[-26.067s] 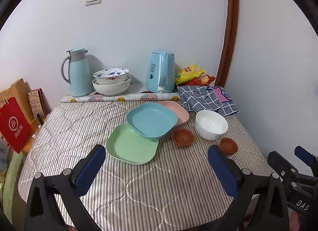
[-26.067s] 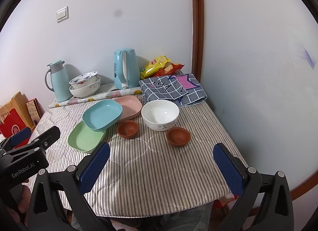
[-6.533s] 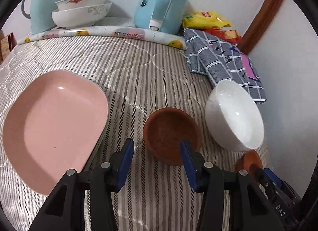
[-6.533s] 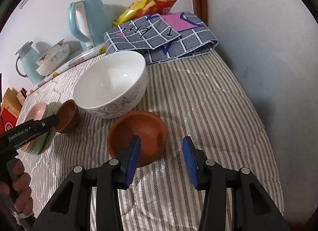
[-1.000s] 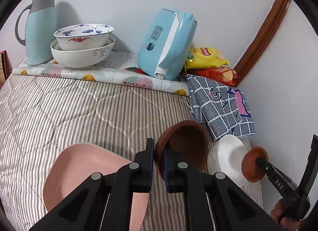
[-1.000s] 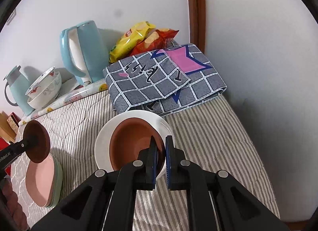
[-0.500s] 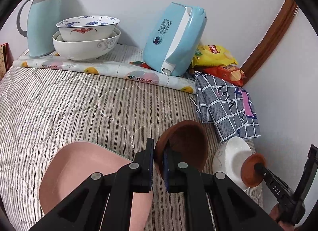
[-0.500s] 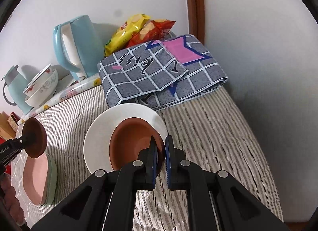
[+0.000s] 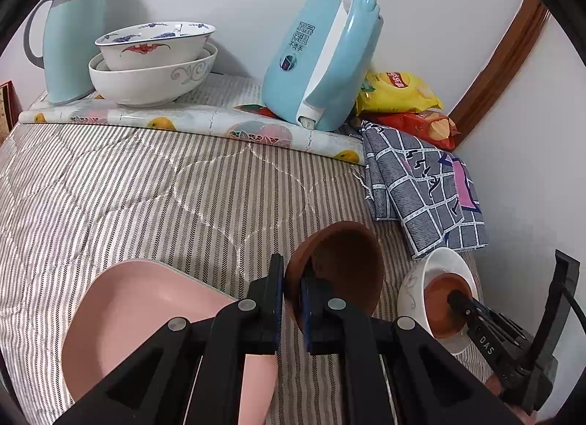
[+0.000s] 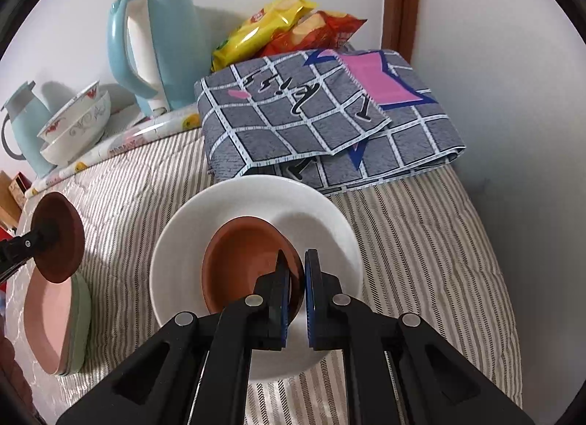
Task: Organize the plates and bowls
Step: 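Carry the larger brown bowl into the white bowl with the right tool and release it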
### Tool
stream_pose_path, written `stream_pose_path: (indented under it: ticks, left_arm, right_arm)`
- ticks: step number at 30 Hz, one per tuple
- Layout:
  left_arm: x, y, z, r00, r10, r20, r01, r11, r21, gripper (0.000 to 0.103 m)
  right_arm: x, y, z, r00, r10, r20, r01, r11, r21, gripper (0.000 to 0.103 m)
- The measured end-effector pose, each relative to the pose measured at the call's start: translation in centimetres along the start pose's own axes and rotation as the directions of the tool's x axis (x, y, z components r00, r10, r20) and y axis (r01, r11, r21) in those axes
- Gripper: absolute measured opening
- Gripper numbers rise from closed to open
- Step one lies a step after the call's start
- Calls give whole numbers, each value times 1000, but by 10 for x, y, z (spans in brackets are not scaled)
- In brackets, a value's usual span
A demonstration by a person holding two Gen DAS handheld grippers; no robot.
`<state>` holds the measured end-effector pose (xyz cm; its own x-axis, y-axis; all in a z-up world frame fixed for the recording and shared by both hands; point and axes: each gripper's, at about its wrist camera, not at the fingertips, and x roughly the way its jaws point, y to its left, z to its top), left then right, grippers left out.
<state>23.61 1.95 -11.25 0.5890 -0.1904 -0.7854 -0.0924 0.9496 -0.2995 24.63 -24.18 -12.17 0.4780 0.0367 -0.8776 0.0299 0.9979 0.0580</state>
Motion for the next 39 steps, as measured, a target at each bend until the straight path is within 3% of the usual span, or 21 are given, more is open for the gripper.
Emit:
stream_pose_path:
  ticks: [20,33,39]
  left_arm:
    - [7,0,1,1000,-16,-12,16,1000,-6,9]
    - [7,3,1,1000,-18,-20,18,1000,-9,9]
    - [4,1,-1,1000,-20,-20,20,1000,-4,9]
  right_arm:
    - [22,9,9,997,-14,-73,12,999,-31,8]
    - [27,19,6,991,-94,-90,84,990,-111,13]
    - [27,26,3,989,-112,-101,96,984,-147,21]
